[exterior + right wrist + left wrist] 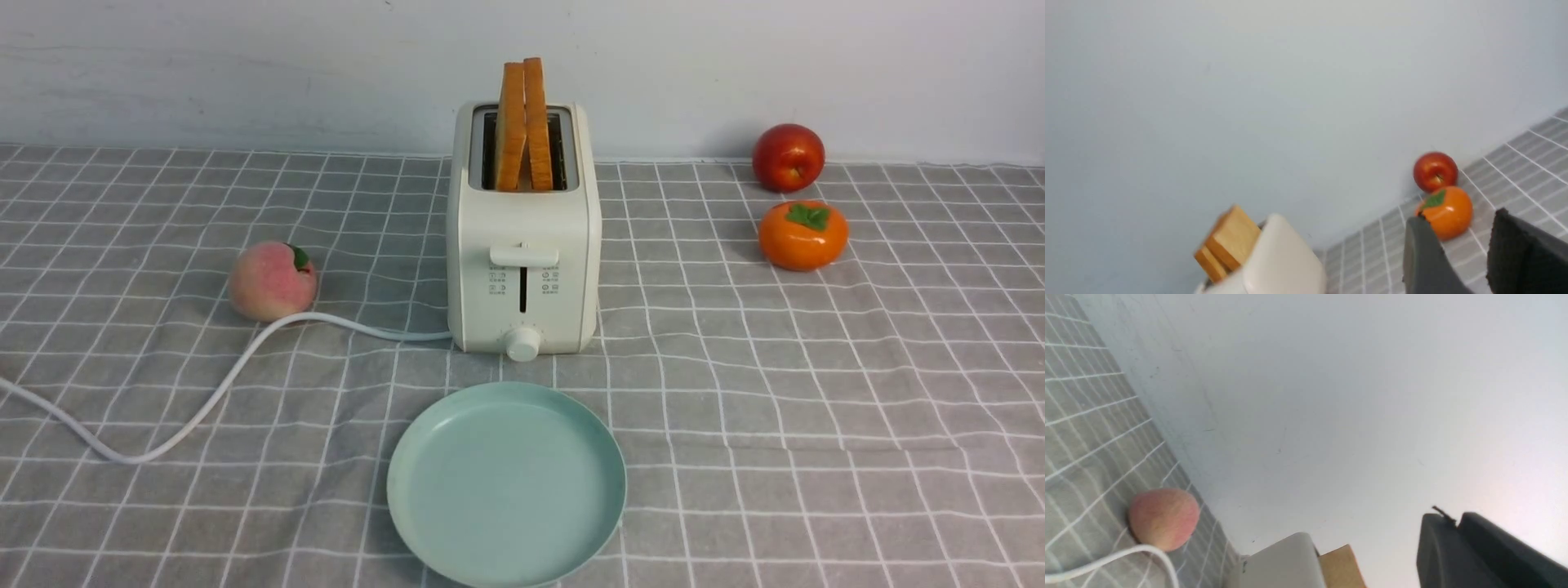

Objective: Take toasted bread from bread machine on grey coffee table place on plate.
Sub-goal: 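Reach for a toast slice standing in the toaster with the left gripper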

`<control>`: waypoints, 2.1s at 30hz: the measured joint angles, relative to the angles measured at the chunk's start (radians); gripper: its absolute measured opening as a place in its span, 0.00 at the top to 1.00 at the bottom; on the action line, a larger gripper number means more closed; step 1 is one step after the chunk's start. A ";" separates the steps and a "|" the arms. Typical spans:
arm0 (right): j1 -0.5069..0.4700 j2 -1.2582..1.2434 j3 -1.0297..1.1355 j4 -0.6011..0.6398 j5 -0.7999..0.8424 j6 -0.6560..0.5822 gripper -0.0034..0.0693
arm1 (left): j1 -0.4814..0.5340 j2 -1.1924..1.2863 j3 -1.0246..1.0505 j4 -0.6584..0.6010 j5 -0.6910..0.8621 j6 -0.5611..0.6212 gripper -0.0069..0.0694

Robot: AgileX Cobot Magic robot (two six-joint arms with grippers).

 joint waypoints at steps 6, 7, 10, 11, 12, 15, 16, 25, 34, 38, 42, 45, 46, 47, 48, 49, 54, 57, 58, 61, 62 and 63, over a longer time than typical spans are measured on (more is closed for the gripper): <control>0.000 0.070 -0.297 -0.112 0.242 0.054 0.74 | 0.000 0.131 -0.261 0.168 0.217 0.087 0.93; 0.000 0.135 -0.419 -0.166 0.378 0.053 0.82 | 0.000 0.202 -0.334 0.206 0.323 0.110 0.93; 0.000 0.326 -0.668 -0.246 0.697 0.020 0.97 | 0.000 0.439 -0.514 0.289 0.634 0.181 0.93; 0.000 0.388 -0.730 -0.257 0.781 -0.006 0.98 | 0.000 0.519 -0.547 0.297 0.690 0.201 0.93; 0.000 0.449 -0.781 -0.262 0.856 -0.033 0.98 | 0.000 0.599 -0.582 0.300 0.738 0.234 0.93; 0.000 0.583 -0.861 -0.261 0.987 -0.104 0.98 | 0.000 0.799 -0.661 0.259 0.774 0.380 0.93; 0.000 0.628 -0.873 -0.250 1.014 -0.137 0.98 | 0.000 0.884 -0.703 0.207 0.776 0.479 0.93; 0.000 0.746 -0.879 -0.117 1.008 -0.258 0.97 | -0.181 1.324 -1.010 -0.174 0.692 1.089 0.93; 0.000 0.747 -0.881 -0.111 0.979 -0.270 0.96 | -0.323 1.592 -1.191 -0.206 0.420 1.209 0.92; 0.000 0.747 -0.881 -0.111 0.973 -0.270 0.96 | -0.352 1.676 -1.254 -0.214 0.354 1.303 0.83; 0.000 0.747 -0.881 -0.110 0.965 -0.270 0.96 | -0.371 1.787 -1.320 -0.230 0.285 1.349 0.56; 0.000 0.747 -0.881 -0.104 0.965 -0.270 0.95 | -0.372 1.851 -1.358 -0.237 0.240 1.352 0.37; 0.000 0.747 -0.881 -0.104 0.965 -0.270 0.95 | -0.372 1.855 -1.363 -0.237 0.233 1.352 0.36; 0.000 0.747 -0.881 -0.104 0.965 -0.270 0.95 | -0.372 1.891 -1.383 -0.238 0.206 1.352 0.27; 0.000 0.747 -0.881 -0.105 0.965 -0.270 0.95 | -0.372 1.909 -1.395 -0.238 0.191 1.352 0.24; 0.000 0.747 -0.881 -0.107 0.965 -0.270 0.95 | -0.372 1.921 -1.404 -0.241 0.176 1.352 0.22; 0.000 0.747 -0.881 -0.121 0.964 -0.270 0.95 | -0.372 1.956 -1.420 -0.245 0.114 1.352 0.26; 0.000 0.747 -0.881 -0.128 0.964 -0.270 0.95 | -0.372 1.957 -1.420 -0.245 0.082 1.352 0.44; 0.000 0.747 -0.881 -0.129 0.963 -0.270 0.95 | -0.372 1.957 -1.420 -0.244 0.070 1.352 0.53; 0.000 0.747 -0.881 -0.130 0.962 -0.270 0.95 | -0.372 1.957 -1.420 -0.241 0.055 1.352 0.74; 0.000 0.747 -0.881 -0.130 0.961 -0.270 0.94 | -0.372 1.957 -1.420 -0.236 0.055 1.352 0.81; 0.000 0.747 -0.881 -0.130 0.961 -0.270 0.94 | -0.372 1.957 -1.420 -0.226 0.055 1.352 0.86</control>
